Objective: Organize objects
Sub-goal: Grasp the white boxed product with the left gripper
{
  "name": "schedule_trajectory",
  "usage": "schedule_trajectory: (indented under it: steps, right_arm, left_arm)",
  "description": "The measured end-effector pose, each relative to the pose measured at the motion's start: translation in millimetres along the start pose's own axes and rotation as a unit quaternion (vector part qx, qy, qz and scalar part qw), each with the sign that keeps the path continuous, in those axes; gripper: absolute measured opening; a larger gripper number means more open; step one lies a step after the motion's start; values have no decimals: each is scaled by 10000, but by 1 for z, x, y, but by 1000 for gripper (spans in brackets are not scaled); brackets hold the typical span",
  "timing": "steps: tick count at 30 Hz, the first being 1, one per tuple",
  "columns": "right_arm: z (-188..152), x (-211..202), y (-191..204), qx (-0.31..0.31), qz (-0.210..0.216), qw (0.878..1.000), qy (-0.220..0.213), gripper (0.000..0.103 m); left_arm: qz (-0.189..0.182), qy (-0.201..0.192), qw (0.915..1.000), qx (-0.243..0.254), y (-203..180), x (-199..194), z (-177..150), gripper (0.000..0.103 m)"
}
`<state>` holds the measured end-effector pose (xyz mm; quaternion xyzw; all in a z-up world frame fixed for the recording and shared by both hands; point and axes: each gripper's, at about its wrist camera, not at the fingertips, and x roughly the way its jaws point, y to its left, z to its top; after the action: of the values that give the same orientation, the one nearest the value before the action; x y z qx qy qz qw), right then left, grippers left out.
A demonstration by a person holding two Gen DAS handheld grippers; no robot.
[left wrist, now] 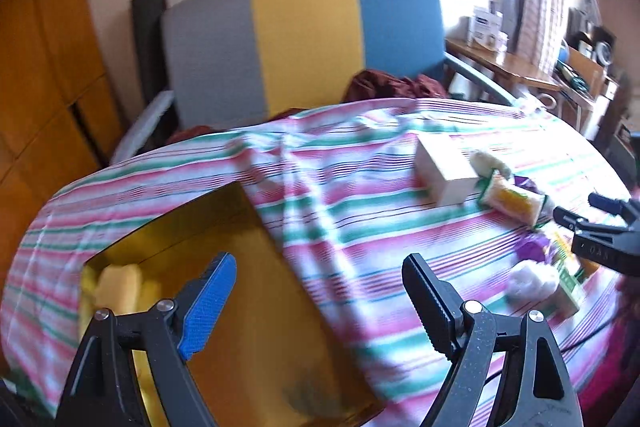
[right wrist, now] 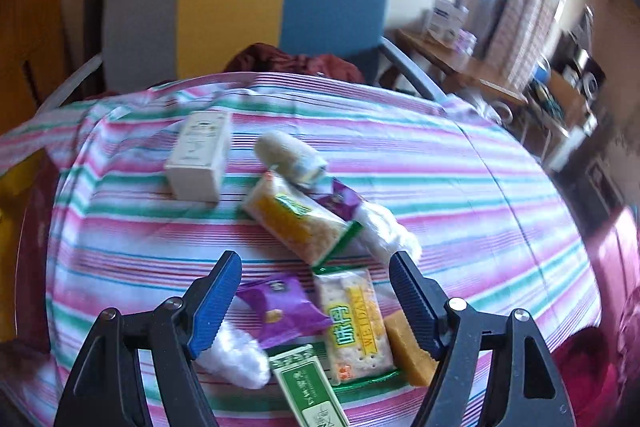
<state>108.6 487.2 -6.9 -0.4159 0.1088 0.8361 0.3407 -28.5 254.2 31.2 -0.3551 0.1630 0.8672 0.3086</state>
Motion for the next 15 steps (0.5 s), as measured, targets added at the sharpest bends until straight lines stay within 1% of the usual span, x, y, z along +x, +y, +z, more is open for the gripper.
schedule_trajectory:
  steps: [4, 7, 10, 15]
  right_arm:
    - [3, 3, -10, 260, 73, 9996, 10, 78]
    - [3, 5, -15, 440, 180, 9988, 82, 78]
    - [4, 5, -20, 591, 269, 9979, 88, 78]
    - [5, 7, -26, 773, 402, 9961, 121, 78]
  left_arm:
    - [-232, 133, 9994, 221, -35, 29, 24, 87]
    - [-462, 283, 9984, 160, -53, 53, 39, 91]
    - [-620, 475, 9969, 93, -73, 80, 56, 91]
    - [-727, 691, 9949, 119, -105, 121, 79, 91]
